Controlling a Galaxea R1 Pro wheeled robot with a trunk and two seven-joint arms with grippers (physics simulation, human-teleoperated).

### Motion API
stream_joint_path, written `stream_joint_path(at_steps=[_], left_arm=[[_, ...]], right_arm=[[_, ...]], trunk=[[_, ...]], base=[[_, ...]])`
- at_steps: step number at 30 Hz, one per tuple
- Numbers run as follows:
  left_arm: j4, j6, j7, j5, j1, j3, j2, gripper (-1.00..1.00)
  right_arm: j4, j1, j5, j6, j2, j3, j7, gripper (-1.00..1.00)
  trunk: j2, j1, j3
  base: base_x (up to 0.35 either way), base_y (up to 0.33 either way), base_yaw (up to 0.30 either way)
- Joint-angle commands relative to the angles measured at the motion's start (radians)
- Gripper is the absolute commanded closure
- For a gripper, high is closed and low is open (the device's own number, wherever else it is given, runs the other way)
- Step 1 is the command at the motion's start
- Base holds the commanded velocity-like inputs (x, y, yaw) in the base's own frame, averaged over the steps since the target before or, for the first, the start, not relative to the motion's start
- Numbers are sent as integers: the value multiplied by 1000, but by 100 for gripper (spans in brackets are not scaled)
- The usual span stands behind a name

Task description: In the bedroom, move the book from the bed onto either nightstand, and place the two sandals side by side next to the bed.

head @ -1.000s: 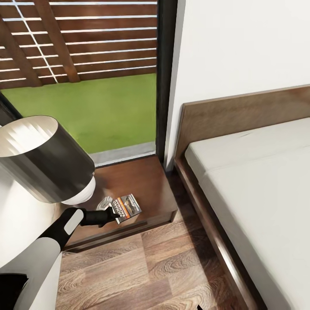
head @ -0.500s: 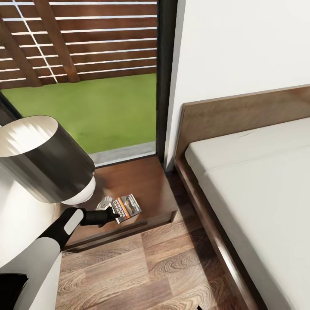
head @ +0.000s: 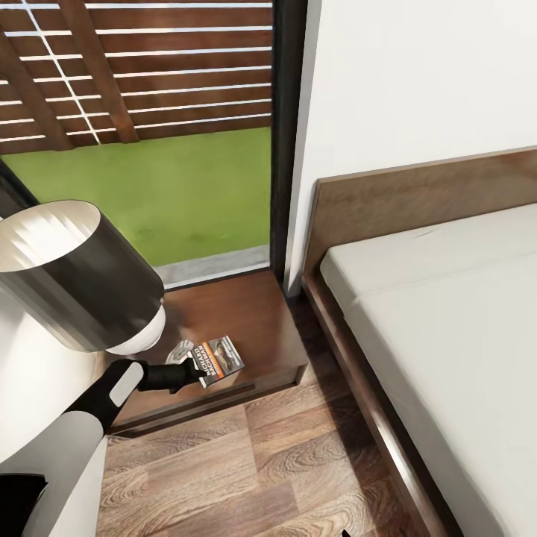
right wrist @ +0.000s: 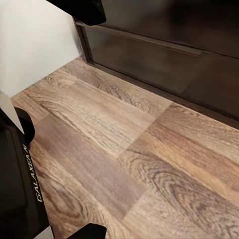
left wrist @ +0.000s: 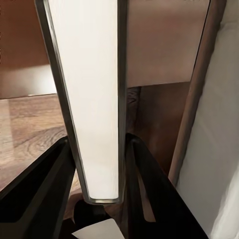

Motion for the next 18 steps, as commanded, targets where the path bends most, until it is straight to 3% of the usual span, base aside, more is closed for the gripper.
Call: stream_joint_path(at_steps=[1,18], left_arm=[[0,-1,-4,-5,0,-5,1,100],[-2,0,-5,-3,0,3,12,100]], right_arm=[[1,-1,-8,-7,-1,8,1,-100],[1,-1,-8,-7,-1,8,-1,-100]], trunk=[[0,0,-1],[0,0,-1]], base=[[0,0,0],[0,0,0]])
